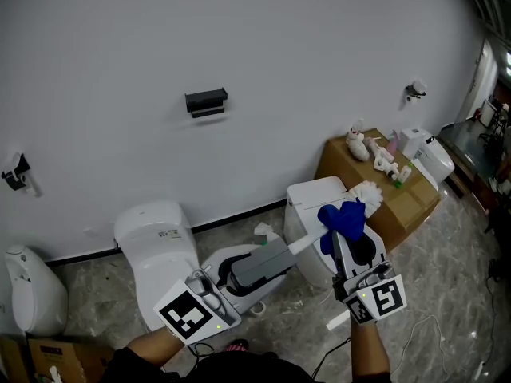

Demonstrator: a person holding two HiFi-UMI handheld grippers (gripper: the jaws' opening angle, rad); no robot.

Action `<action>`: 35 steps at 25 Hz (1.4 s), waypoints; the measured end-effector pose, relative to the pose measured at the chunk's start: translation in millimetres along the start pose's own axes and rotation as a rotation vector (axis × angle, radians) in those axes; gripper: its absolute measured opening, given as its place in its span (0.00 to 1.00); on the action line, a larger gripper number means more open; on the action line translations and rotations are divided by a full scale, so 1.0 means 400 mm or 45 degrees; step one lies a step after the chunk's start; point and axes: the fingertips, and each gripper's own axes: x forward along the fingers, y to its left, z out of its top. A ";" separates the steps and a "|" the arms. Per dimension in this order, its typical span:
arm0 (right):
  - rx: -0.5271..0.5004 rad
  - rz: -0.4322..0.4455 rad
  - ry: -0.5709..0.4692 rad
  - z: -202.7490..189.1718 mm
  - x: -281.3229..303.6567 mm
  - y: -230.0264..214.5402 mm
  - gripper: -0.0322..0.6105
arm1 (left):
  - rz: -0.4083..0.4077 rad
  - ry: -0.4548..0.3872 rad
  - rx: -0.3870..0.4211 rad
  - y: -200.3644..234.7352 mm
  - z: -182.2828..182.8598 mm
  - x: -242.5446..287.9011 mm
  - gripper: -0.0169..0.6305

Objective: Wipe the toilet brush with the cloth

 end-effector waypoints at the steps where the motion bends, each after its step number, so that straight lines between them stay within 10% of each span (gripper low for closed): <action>1: -0.002 -0.008 0.003 -0.002 0.001 -0.007 0.17 | -0.001 0.000 0.000 0.001 0.001 0.000 0.29; 35: -0.065 -0.143 0.077 -0.026 -0.008 -0.129 0.17 | 0.000 0.022 -0.024 -0.006 0.010 -0.013 0.29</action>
